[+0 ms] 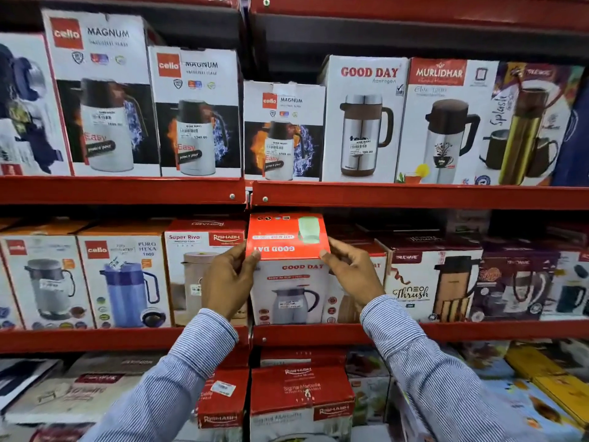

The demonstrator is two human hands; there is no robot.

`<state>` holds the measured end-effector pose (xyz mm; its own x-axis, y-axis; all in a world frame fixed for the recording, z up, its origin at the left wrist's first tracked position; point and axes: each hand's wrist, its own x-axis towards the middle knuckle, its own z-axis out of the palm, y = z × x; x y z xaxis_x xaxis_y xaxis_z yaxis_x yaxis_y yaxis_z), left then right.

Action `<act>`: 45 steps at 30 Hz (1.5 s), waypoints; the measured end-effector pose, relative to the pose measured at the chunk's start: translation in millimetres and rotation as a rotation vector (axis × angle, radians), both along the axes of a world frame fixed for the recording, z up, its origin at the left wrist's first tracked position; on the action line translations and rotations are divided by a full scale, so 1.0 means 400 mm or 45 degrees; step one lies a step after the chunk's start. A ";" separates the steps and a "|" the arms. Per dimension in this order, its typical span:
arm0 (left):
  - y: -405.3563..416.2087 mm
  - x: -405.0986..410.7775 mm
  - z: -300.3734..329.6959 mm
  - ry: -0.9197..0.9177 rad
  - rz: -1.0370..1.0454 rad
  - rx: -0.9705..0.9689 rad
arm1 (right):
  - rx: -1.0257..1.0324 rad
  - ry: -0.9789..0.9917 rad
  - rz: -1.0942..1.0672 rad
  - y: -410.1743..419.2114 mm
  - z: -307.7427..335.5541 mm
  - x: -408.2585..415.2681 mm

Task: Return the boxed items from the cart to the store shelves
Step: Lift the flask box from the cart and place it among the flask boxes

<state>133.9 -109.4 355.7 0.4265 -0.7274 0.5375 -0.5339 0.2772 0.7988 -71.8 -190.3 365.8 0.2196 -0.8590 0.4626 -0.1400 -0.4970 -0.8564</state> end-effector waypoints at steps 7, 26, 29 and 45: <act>-0.066 0.015 0.004 -0.111 0.080 0.003 | -0.035 0.016 -0.130 -0.039 0.000 0.026; -0.116 -0.066 -0.037 -0.428 0.188 0.125 | -0.377 0.618 -0.253 -0.069 -0.035 0.024; -0.078 -0.110 -0.099 -0.734 0.267 0.087 | -0.575 0.882 -0.354 -0.024 -0.086 -0.019; 0.099 -0.433 -0.583 -1.413 -0.178 0.387 | -0.209 1.552 -0.501 0.204 -0.607 -0.447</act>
